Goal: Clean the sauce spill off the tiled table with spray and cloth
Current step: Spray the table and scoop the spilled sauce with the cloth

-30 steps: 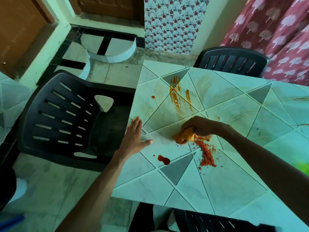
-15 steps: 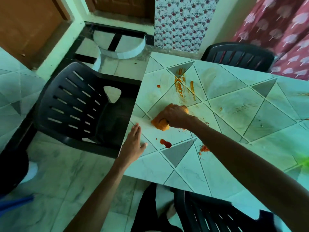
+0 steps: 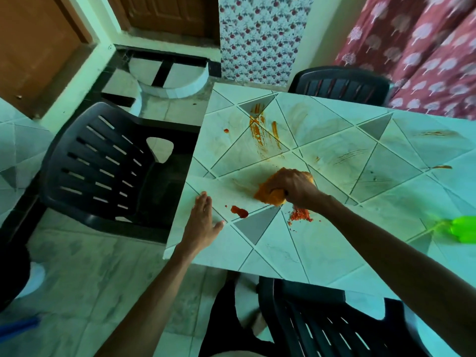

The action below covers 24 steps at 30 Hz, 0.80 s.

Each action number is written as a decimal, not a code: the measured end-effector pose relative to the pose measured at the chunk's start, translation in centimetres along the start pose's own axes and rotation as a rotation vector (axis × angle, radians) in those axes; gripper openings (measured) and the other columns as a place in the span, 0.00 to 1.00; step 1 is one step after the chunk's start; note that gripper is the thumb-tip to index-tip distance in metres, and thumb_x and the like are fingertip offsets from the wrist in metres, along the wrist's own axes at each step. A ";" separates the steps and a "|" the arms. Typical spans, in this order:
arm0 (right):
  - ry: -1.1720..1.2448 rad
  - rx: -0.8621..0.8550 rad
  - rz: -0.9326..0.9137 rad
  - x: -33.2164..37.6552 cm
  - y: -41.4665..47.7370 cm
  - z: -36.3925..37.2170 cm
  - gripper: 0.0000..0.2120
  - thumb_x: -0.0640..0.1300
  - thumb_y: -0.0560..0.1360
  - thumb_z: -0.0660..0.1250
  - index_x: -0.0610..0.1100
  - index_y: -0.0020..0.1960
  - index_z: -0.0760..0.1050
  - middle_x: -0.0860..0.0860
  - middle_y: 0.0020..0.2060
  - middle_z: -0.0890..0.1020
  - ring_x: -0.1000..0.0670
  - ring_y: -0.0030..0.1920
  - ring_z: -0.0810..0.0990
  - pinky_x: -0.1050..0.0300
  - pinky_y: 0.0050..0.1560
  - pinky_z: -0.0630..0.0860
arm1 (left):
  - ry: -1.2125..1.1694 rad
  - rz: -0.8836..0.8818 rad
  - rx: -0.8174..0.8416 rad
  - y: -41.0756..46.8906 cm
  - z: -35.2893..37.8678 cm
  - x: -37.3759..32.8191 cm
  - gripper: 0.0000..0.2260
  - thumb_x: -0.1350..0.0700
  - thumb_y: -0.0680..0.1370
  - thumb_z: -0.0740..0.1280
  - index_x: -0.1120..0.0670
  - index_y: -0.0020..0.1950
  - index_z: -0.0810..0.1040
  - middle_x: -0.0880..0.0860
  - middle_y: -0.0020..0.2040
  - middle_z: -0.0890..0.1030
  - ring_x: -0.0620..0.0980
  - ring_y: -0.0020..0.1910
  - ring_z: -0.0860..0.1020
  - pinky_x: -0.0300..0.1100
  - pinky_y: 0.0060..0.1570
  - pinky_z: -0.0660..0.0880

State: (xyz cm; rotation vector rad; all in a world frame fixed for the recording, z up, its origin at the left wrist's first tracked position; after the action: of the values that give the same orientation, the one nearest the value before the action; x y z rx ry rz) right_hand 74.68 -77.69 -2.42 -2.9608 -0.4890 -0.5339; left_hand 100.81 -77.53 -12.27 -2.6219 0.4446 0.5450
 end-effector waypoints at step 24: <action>-0.086 -0.200 0.555 -12.7 -1.5 -3.6 0.18 0.35 0.74 0.71 0.46 0.63 0.79 0.45 0.56 0.84 0.41 0.55 0.81 0.43 0.50 0.80 | 0.022 0.147 0.016 8.2 -2.2 -3.6 0.37 0.42 0.80 0.63 0.58 0.80 0.50 0.53 0.81 0.47 0.51 0.80 0.46 0.48 0.77 0.51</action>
State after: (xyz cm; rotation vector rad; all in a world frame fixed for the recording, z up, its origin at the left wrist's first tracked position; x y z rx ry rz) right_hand 61.76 -80.57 -3.49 -3.1089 0.4030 -0.4085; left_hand 95.18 -84.82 -11.66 -2.5961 0.6500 0.5574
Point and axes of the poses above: each hand's wrist, its own y-axis towards the middle knuckle, its own z-axis out of the palm, x = y × z, the point moved 6 cm from there along y, towards the middle knuckle
